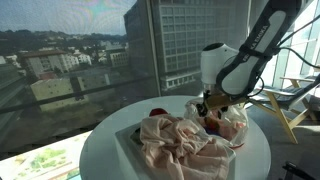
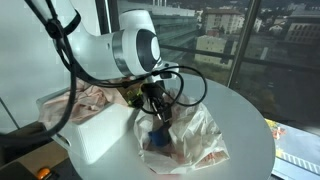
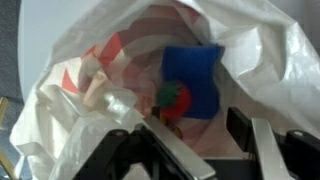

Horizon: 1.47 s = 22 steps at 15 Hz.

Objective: Put the items on the container in the plastic except the radish.

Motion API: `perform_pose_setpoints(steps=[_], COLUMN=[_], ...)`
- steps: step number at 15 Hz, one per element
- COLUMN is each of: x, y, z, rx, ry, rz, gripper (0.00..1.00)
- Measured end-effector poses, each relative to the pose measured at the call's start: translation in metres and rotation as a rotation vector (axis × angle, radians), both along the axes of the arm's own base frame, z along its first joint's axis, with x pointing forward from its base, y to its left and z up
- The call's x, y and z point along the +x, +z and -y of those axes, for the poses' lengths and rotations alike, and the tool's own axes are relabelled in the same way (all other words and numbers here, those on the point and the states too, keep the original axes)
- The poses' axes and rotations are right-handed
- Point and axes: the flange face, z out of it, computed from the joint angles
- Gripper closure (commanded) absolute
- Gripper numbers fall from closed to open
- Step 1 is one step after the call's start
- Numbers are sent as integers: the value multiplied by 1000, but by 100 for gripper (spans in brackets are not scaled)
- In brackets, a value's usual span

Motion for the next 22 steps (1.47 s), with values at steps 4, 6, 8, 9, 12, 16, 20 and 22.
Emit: perform_pose_setpoints(steps=[4, 6, 8, 9, 12, 16, 20, 22], x=[-9, -31, -60, -71, -89, -96, -76, -61], y=[11, 20, 34, 46, 94, 149, 164, 151], z=[-38, -61, -84, -97, -136, -183, -207, -207], rx=[49, 70, 57, 51, 20, 3, 62, 104], ry=[38, 58, 72, 93, 191, 308, 423, 460], rz=[23, -49, -161, -192, -156, -3, 156, 181], gripper=[0, 0, 0, 0, 0, 0, 0, 0])
